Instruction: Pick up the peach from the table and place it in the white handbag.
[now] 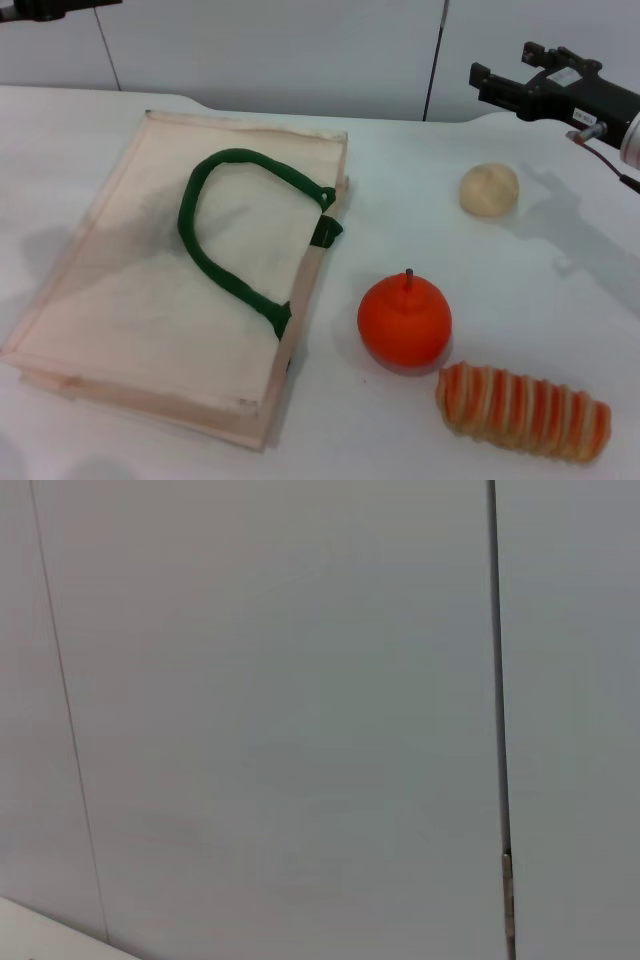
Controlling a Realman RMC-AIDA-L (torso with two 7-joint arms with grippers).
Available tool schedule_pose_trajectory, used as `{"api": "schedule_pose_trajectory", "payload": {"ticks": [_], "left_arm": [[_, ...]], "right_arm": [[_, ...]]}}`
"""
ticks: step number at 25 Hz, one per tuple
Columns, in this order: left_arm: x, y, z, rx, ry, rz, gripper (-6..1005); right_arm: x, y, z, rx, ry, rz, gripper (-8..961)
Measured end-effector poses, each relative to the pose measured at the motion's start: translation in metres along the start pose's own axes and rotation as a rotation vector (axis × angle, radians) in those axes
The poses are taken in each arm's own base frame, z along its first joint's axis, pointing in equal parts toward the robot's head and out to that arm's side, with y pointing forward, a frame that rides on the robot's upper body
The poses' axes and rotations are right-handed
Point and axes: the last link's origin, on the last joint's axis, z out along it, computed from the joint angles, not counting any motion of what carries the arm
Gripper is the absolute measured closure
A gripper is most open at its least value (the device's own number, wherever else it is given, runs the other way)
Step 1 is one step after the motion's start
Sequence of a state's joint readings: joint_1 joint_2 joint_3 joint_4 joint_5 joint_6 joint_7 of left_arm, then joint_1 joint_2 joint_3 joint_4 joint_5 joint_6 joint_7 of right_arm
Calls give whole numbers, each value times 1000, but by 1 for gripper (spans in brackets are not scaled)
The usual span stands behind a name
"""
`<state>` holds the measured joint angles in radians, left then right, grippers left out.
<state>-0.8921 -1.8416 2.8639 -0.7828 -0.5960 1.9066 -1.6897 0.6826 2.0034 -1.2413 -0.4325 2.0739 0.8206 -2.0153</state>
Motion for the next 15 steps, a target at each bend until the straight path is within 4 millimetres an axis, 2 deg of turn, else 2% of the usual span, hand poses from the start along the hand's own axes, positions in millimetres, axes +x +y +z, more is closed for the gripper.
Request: {"api": "schedule_pose_trajectory", "payload": {"ticks": [5, 8, 11, 15], "left_arm": [[1, 0, 2, 3, 13, 2, 294], [10, 2, 8, -12, 69, 67, 284], [14, 4, 21, -11, 152, 158, 288], [7, 0, 39, 53, 254, 274, 293]], "right_arm": [[-1, -2, -1, 15, -14, 4, 59], [0, -7, -3, 51, -34, 17, 59], [2, -12, -5, 79, -46, 23, 59], [2, -16, -7, 103, -54, 23, 59]]}}
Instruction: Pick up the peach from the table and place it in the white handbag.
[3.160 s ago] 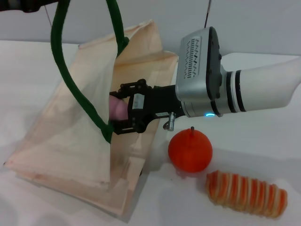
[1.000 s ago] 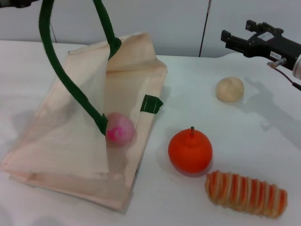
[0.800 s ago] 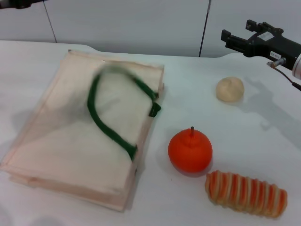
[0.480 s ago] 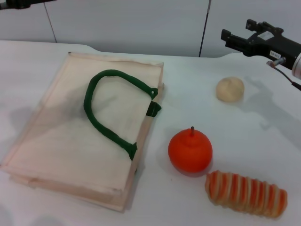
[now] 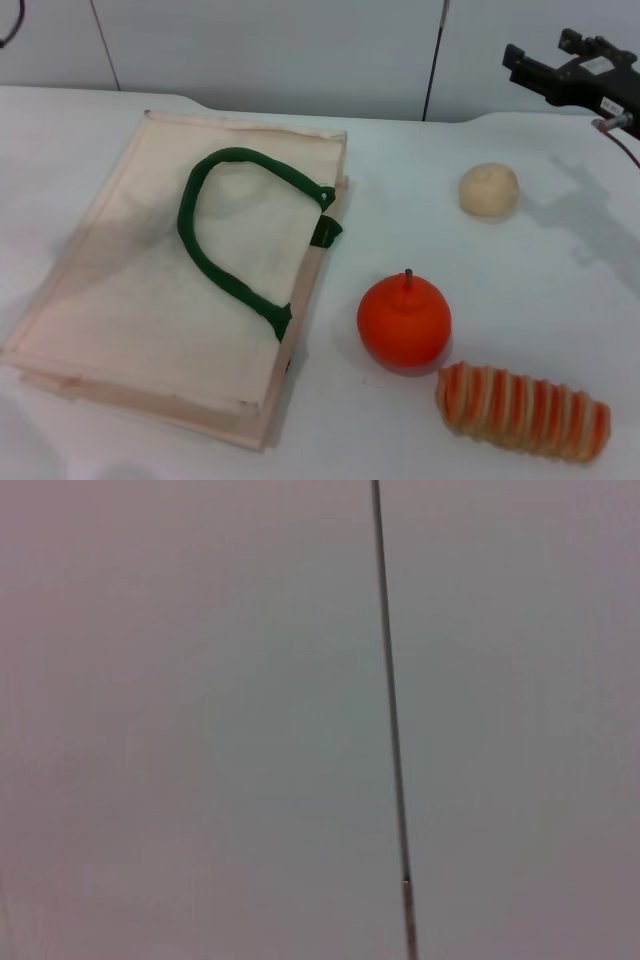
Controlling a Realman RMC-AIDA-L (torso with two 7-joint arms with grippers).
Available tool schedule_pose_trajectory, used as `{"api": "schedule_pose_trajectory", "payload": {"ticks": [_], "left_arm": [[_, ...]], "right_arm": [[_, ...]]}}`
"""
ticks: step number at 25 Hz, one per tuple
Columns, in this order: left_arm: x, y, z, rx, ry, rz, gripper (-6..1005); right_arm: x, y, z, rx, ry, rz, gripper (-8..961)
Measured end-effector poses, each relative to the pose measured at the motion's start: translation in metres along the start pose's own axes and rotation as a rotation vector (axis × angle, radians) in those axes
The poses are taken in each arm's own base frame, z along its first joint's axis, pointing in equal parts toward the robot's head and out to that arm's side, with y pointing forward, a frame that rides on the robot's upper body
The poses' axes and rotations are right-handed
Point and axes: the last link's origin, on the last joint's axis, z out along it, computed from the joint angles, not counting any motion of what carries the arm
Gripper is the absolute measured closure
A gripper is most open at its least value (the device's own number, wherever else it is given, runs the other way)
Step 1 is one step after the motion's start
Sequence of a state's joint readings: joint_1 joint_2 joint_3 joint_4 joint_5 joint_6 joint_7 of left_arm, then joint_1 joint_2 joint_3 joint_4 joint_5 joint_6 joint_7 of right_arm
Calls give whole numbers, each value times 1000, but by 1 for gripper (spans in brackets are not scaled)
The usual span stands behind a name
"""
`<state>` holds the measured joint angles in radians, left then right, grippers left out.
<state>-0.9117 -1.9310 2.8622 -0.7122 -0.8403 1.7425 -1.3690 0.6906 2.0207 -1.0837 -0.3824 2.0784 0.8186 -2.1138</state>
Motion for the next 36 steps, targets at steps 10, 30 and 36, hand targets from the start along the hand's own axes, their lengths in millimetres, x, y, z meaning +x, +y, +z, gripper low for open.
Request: {"api": "schedule_pose_trajectory", "payload": {"ticks": [10, 30, 36], "left_arm": [[-63, 18, -7, 222, 200, 246, 307], [-117, 42, -3, 593, 357, 130, 307], [-118, 43, -3, 586, 361, 104, 307]], "right_arm": [[8, -14, -10, 128, -82, 28, 59], [25, -25, -50, 396, -331, 85, 59], [27, -25, -52, 399, -328, 91, 59]]}}
